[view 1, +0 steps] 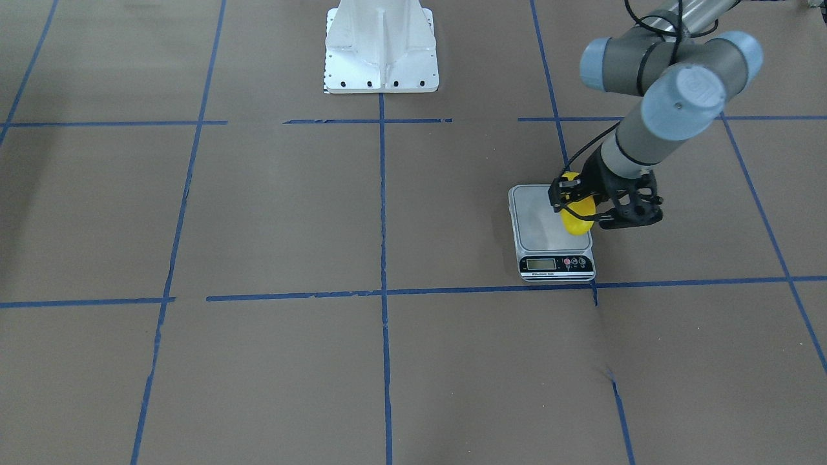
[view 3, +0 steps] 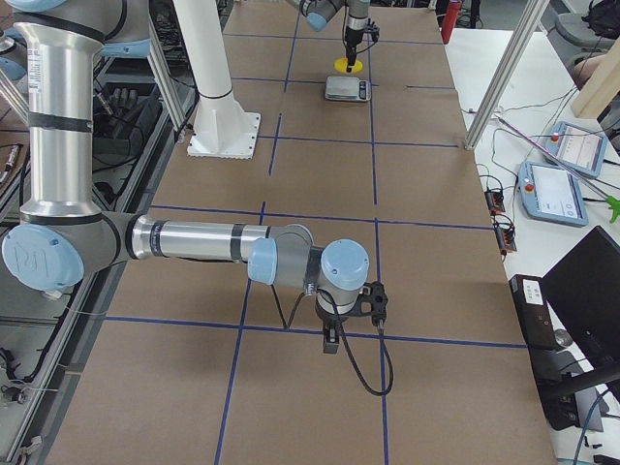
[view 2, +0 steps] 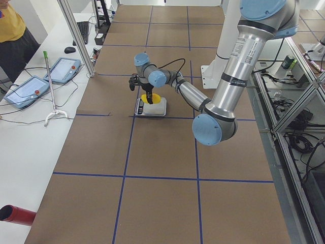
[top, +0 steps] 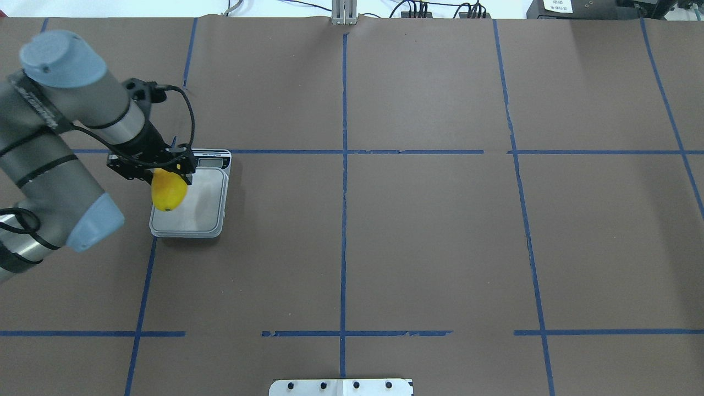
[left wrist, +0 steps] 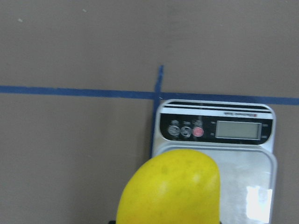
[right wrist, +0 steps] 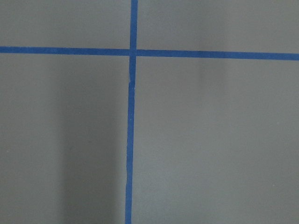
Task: Weigh mango
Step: 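Lift the mango with the left gripper and carry it over the scale, then lower the mango onto the scale pan and open the left gripper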
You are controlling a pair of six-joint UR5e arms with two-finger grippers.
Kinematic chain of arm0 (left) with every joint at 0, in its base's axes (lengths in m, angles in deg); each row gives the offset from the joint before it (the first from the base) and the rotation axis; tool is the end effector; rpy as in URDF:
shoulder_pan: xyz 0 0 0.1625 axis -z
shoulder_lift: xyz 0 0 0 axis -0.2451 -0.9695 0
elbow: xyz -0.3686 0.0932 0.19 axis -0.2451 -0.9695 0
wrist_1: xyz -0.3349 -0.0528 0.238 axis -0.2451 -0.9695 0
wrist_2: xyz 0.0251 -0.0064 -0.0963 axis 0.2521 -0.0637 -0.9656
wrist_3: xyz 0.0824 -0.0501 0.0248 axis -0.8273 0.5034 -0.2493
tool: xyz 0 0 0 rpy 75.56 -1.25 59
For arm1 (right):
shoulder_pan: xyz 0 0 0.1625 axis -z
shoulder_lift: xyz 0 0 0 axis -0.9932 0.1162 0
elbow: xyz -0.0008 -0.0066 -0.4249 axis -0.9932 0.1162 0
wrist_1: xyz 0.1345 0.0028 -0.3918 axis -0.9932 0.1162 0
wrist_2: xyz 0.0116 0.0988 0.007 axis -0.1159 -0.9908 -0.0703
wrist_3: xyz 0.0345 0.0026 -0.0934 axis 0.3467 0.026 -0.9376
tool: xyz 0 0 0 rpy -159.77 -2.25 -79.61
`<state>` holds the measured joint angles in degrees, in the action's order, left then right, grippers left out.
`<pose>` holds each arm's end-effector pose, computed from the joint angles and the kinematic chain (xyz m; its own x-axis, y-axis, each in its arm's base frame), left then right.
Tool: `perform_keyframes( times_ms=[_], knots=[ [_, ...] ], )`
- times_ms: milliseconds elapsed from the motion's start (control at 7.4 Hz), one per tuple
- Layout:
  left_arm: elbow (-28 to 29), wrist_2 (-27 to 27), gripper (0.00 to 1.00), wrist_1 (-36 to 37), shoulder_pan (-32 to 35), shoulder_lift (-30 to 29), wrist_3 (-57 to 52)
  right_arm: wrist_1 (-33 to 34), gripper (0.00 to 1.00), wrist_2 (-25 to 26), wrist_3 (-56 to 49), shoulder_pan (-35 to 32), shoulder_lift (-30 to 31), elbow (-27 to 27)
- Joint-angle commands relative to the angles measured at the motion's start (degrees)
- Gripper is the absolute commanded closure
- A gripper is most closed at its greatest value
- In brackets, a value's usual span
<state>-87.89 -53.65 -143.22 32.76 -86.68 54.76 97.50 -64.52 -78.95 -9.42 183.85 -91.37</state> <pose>0.3747 -0.5084 0.3585 0.6782 -0.1042 -0.7274 -0.0003 0.9899 -0.1420 0.0848 -0.4454 0.6655 0.7086 -0.0172 0.7054 0.0404 0.9991 -0.0162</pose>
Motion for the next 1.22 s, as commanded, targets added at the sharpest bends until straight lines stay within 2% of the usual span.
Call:
perform_keyframes(
  times_ms=[0, 676, 811, 946, 1081],
  knots=[
    [2.99, 1.57, 1.00, -0.27, -2.56, -1.65, 3.04, 0.00, 0.00, 0.00, 0.00, -0.06, 0.00, 0.02],
    [3.17, 3.76, 1.00, -1.07, -2.30, -1.21, 2.78, 0.00, 0.00, 0.00, 0.00, -0.06, 0.00, 0.02],
    [3.34, 3.76, 0.70, -1.15, -2.30, -1.20, 2.69, 0.00, 0.00, 0.00, 0.00, -0.06, 0.00, -0.06],
    [3.25, 3.76, 0.54, -1.33, -2.38, -1.20, 2.69, 0.00, 0.00, 0.00, 0.00, -0.06, 0.00, -0.06],
    [3.17, 3.76, 0.01, -1.33, -2.47, -1.20, 3.13, 0.00, 0.00, 0.00, 0.09, -0.06, 0.00, -0.06]
  ],
)
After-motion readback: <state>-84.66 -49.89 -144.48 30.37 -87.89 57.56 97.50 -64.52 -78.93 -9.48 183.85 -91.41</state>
